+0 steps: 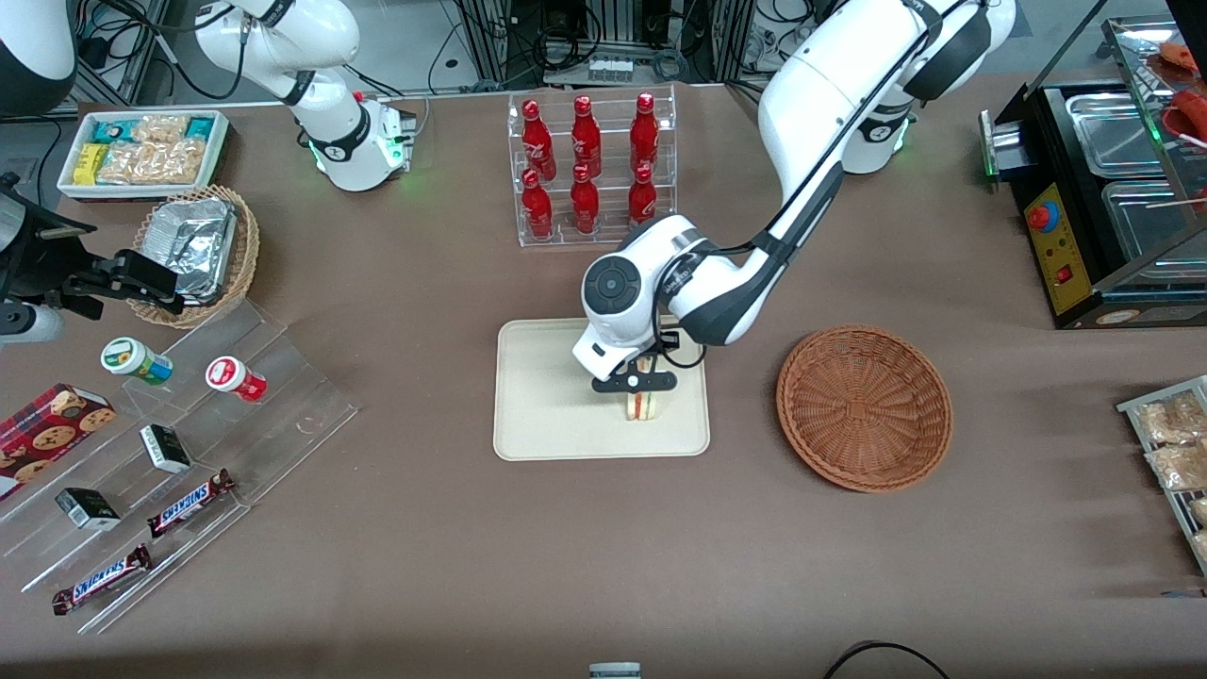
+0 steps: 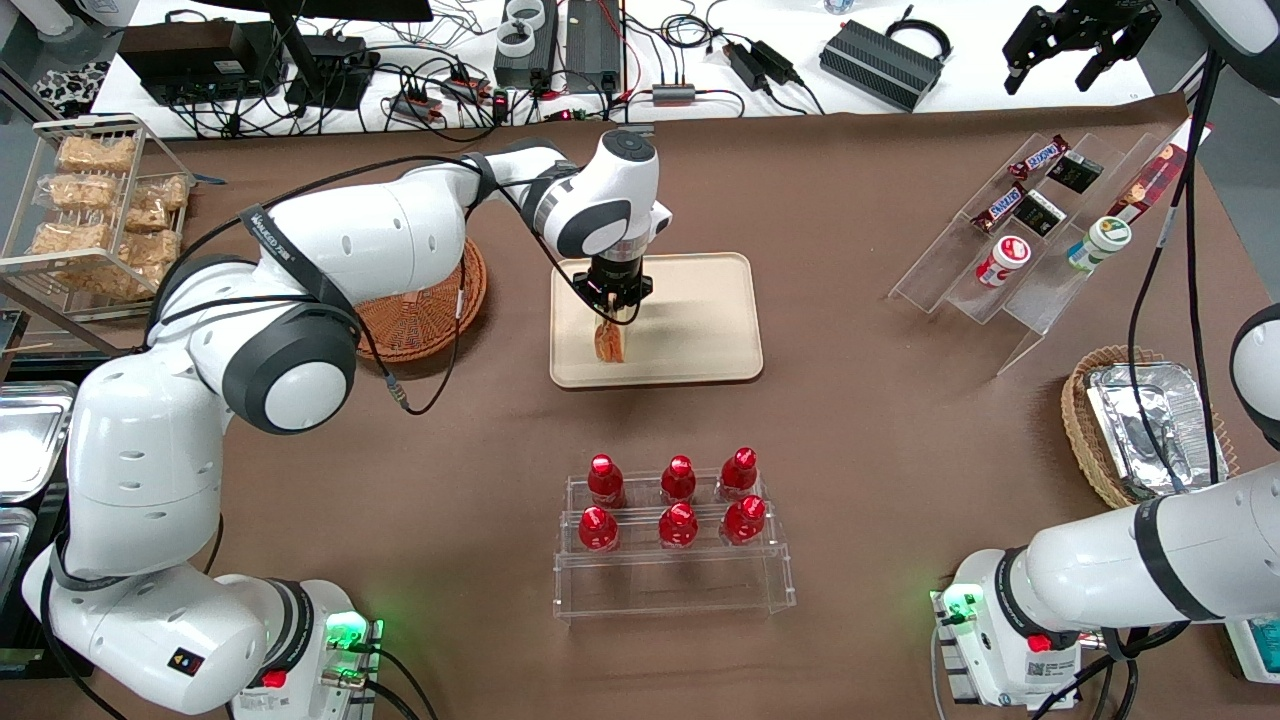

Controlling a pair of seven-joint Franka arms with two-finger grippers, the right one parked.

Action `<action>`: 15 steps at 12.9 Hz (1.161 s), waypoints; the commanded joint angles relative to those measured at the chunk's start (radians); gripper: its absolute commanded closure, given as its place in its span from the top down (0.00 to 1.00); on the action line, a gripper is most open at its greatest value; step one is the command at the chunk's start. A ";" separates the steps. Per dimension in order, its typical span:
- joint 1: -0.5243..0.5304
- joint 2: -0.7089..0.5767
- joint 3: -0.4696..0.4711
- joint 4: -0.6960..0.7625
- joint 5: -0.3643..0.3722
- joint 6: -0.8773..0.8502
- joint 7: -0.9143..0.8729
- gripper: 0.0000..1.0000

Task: Place sandwich from basket to tray
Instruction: 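Lower the sandwich onto the tray and open the left gripper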

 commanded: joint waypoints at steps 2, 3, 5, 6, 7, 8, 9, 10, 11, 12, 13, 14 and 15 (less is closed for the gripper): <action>-0.022 0.028 0.013 0.042 0.022 -0.020 -0.019 0.43; -0.022 0.028 0.013 0.042 0.022 -0.020 -0.019 0.74; -0.020 0.025 0.013 0.042 0.019 -0.020 -0.054 1.00; -0.022 0.025 0.013 0.045 0.019 -0.020 -0.078 1.00; -0.022 0.025 0.013 0.051 0.019 -0.022 -0.085 1.00; -0.022 0.022 0.013 0.053 0.019 -0.022 -0.086 1.00; -0.020 0.017 0.013 0.060 0.014 -0.023 -0.091 1.00; -0.017 0.014 0.013 0.073 0.010 -0.023 -0.120 1.00; -0.010 0.012 0.013 0.091 0.008 -0.025 -0.163 1.00; -0.008 0.005 0.013 0.106 0.011 -0.040 -0.177 1.00; -0.008 -0.003 0.015 0.123 0.014 -0.048 -0.177 1.00; -0.005 -0.009 0.015 0.134 0.016 -0.054 -0.177 1.00; 0.001 -0.026 0.016 0.136 0.022 -0.061 -0.177 1.00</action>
